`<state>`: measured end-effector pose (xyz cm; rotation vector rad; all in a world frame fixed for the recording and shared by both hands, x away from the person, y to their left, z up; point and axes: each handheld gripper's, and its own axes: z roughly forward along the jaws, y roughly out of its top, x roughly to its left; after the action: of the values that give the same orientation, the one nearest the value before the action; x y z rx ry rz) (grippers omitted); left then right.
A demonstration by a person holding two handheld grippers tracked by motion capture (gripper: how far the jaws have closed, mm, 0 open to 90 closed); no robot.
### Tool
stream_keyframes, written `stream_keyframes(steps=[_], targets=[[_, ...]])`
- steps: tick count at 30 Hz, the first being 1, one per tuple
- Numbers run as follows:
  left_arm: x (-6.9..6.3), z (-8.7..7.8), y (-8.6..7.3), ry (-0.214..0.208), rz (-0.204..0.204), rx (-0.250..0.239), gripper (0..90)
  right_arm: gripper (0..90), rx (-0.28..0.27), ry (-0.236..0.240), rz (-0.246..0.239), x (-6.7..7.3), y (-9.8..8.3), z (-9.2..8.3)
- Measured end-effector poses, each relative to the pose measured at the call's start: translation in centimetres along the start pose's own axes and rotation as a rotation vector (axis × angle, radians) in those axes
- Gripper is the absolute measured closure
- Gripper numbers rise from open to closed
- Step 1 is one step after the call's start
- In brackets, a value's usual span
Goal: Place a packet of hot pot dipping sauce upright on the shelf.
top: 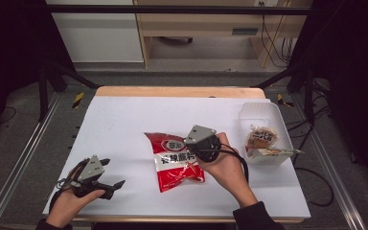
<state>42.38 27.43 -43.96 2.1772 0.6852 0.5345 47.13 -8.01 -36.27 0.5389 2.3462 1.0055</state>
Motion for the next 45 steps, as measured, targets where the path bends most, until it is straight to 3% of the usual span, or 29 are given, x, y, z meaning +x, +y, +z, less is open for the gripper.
stream_keyframes(steps=[4, 14, 20, 30, 36, 39, 42, 45], targets=[[0.2, 0.7, 1.9, -0.012, 0.035, 0.007, 9.1, 90.0, -0.01, 0.012, -0.005, -0.3, 0.4, -0.2], [2.4, 1.0, 6.5, 0.0, 0.045, -0.013, 9.9, 90.0, -0.039, 0.034, -0.041, -0.2, 1.4, -0.4], [3.3, 1.4, 8.3, -0.015, 0.037, -0.025, 11.0, 90.0, -0.043, 0.046, -0.053, -0.1, 2.0, -0.5], [2.8, 2.1, 9.3, -0.055, 0.052, -0.031, 15.2, 90.0, -0.045, 0.06, -0.064, -0.1, 2.8, -0.9], [2.9, 2.8, 9.9, -0.088, 0.064, -0.045, 29.6, 90.0, -0.042, 0.066, -0.083, 0.0, 3.4, -1.1], [3.0, 3.0, 10.2, -0.132, 0.042, -0.081, 39.3, 90.0, -0.043, 0.067, -0.078, 0.0, 3.5, -1.1], [2.9, 3.9, 10.5, -0.164, 0.052, -0.064, 45.8, 90.0, -0.041, 0.072, -0.073, 0.0, 3.5, -1.1], [2.6, 4.4, 10.6, -0.195, 0.063, -0.051, 59.4, 90.0, -0.039, 0.077, -0.07, -0.1, 3.4, -1.2]])
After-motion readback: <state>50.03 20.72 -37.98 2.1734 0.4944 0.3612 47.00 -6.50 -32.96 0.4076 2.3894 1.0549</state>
